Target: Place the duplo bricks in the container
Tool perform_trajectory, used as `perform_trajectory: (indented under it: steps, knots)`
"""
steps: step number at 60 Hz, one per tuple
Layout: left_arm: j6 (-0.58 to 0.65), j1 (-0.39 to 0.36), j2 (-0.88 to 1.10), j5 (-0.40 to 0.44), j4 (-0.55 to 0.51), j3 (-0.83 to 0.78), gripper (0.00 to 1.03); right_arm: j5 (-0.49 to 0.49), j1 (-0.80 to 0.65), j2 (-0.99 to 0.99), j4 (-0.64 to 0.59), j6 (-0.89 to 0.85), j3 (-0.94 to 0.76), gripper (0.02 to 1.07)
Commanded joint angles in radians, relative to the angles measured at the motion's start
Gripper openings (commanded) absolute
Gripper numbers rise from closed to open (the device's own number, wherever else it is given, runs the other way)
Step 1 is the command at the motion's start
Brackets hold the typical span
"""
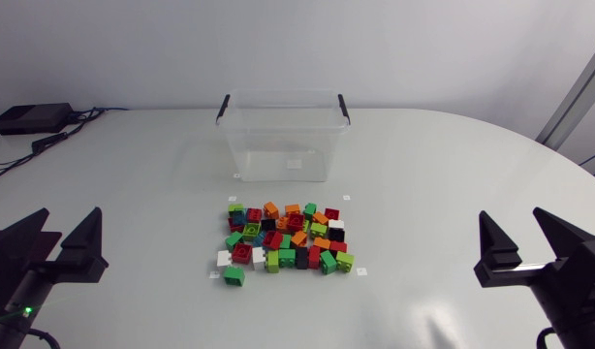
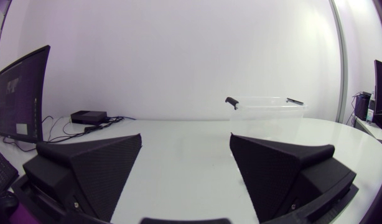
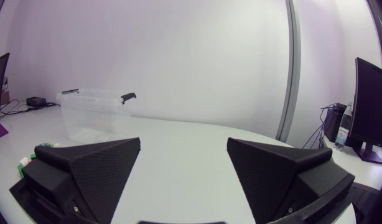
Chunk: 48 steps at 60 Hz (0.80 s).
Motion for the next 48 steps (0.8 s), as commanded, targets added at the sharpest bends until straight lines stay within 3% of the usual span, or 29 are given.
perform_trajectory:
  steps: [1,12,48]
  knots:
    - [-0.015,-0.018,-0.004,-0.003,-0.014,0.058,0.99,0.009,0.017,-0.005,0.012,0.014,0.001,1.03]
    - [-0.017,-0.055,0.048,-0.003,-0.043,0.119,0.99,0.012,0.022,0.038,0.027,0.016,0.041,1.03]
    - [-0.040,-0.156,0.467,-0.023,-0.089,0.361,0.96,0.029,0.063,0.478,0.072,0.027,0.225,1.03]
